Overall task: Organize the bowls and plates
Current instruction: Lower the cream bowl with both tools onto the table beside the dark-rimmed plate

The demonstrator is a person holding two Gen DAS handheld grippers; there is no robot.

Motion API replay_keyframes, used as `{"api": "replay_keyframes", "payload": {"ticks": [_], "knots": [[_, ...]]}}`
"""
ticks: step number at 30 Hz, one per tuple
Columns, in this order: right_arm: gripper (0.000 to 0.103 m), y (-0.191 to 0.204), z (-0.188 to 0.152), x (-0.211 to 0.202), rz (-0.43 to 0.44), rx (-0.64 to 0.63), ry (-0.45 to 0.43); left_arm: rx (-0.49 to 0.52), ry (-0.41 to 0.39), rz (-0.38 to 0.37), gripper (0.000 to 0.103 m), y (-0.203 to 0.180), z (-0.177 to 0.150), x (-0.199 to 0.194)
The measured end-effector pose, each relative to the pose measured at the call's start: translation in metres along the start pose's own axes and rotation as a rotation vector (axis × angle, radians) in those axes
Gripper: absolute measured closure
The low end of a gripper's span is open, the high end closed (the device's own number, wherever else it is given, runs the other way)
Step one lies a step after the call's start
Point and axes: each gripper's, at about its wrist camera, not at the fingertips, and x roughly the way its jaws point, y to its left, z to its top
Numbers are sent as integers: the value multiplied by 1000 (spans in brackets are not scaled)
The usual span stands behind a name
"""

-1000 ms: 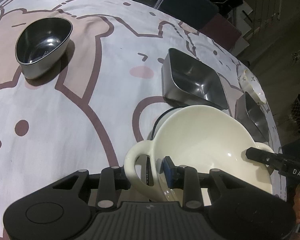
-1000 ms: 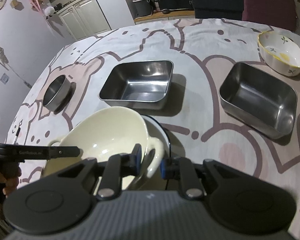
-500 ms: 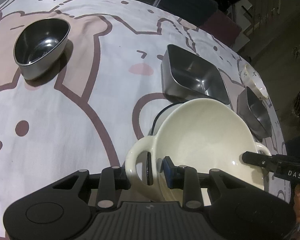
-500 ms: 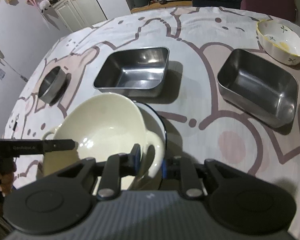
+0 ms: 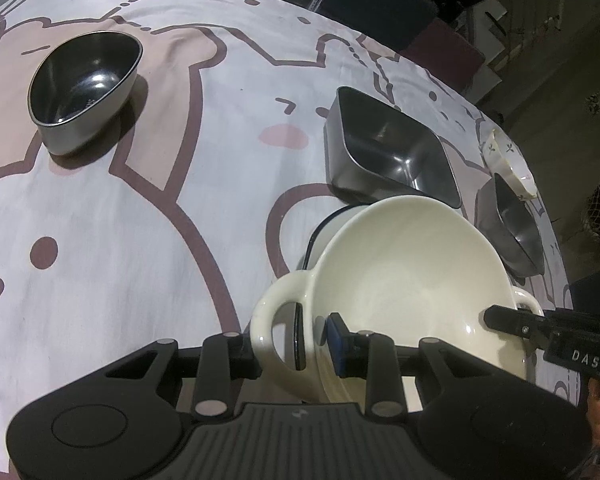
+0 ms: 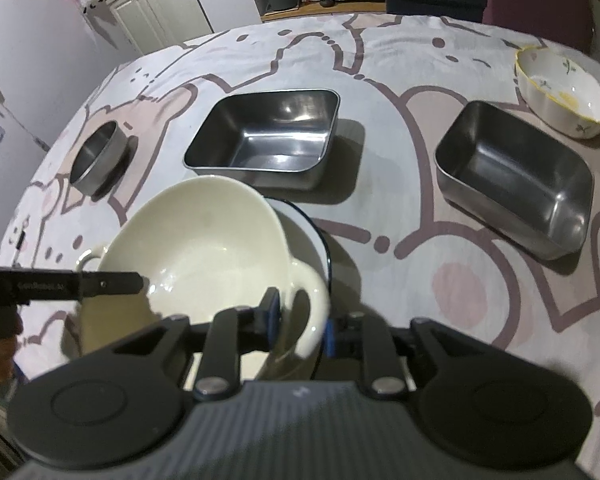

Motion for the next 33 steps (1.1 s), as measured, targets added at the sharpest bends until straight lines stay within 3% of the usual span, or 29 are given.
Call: {"api": "replay_keyframes", "payload": {"ticks": [9,17,33], "knots": [[74,8,-2,-2,-38,-55,-8,2,1,10,70,-1,0,0],[67,15,-7,1,-109,-134,5,74,-12,38,72,-14,0,-2],[67,8,-7,4,-86,-102,14,94,-7,48,71,-15,0,-2]]}}
